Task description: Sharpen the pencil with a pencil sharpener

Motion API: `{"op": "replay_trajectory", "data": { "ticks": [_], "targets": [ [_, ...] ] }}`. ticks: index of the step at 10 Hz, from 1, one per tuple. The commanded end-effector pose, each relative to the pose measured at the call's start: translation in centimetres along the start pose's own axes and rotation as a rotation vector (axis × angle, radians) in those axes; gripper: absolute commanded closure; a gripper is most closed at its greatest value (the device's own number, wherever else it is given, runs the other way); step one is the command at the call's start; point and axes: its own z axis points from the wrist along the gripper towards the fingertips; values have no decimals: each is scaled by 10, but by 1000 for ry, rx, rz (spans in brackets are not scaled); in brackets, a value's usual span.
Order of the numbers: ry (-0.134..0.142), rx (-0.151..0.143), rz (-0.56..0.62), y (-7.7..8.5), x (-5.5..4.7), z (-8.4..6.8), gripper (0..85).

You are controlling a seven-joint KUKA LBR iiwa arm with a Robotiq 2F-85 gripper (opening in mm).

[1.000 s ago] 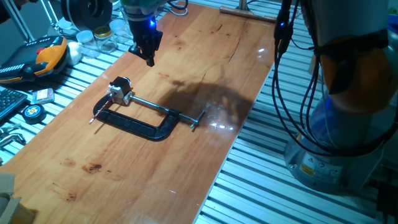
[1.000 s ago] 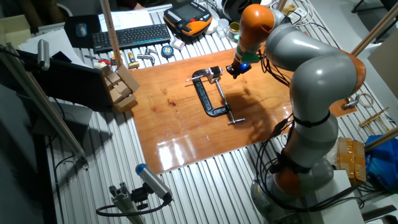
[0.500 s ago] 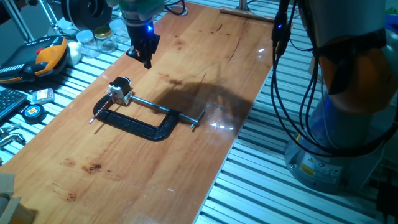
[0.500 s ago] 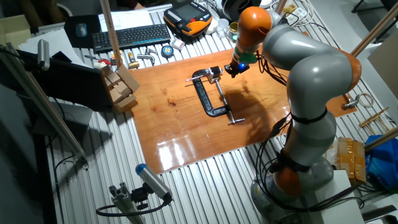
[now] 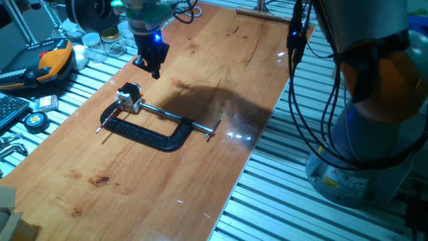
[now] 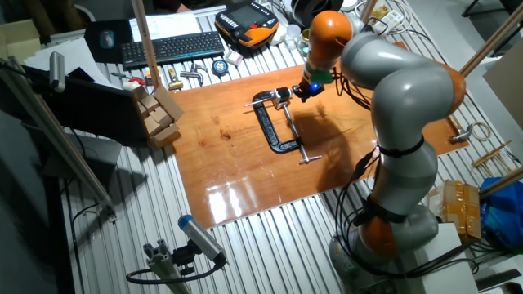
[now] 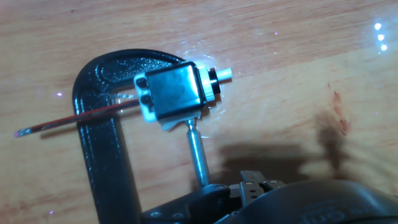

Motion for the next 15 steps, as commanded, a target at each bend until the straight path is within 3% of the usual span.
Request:
{"op": "replay_trajectory", "data": {
  "ticks": [1,3,5,7,11,15],
  "targets": [
    [2,-1,-4,-1,-3,5,850],
    [8,-8,-13,-5,-8,13,850],
    [-10,-3,-16,-5,-10,18,850],
    [-9,-11,-25,-9,-15,20,850],
    [-61,-29,-15,-13,-22,27,850],
    [-60,-26,-5,-12,-29,30,850]
  ]
}}
